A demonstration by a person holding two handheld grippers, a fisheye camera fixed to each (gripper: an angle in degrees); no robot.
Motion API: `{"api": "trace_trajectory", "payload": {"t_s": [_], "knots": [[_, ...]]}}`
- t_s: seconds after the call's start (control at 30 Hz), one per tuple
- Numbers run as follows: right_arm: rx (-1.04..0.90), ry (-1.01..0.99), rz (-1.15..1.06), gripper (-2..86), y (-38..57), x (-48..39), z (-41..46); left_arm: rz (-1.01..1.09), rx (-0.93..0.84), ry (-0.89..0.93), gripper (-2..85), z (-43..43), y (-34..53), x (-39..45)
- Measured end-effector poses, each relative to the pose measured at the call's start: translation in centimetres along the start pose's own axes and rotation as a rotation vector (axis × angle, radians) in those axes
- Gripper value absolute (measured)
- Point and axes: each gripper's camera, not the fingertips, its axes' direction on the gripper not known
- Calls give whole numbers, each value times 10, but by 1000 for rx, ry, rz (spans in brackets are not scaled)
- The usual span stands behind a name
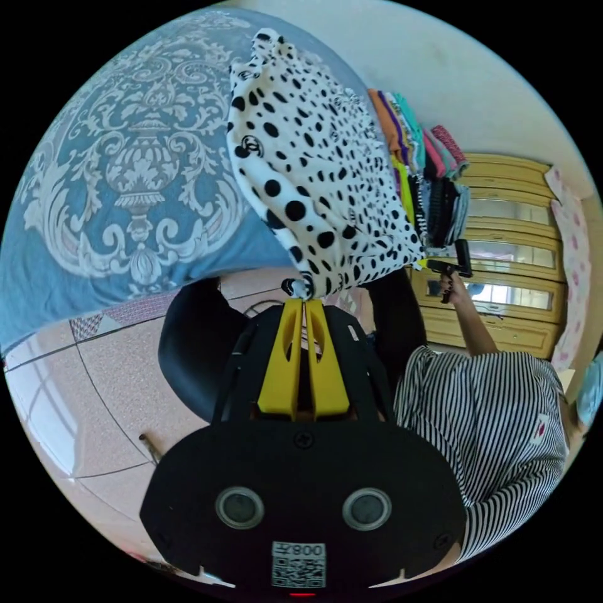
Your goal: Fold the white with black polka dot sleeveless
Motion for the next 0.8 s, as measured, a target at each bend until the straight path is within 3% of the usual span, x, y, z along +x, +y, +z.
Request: {"api": "trace_trajectory", "payload": {"t_s": [0.47, 0.8], "knots": [[39, -107, -104, 4, 25, 40, -20, 40, 311, 257, 1, -58, 118, -49], [67, -191, -149, 3, 61, 85, -9, 49, 416, 307, 0, -59, 166, -95]]}}
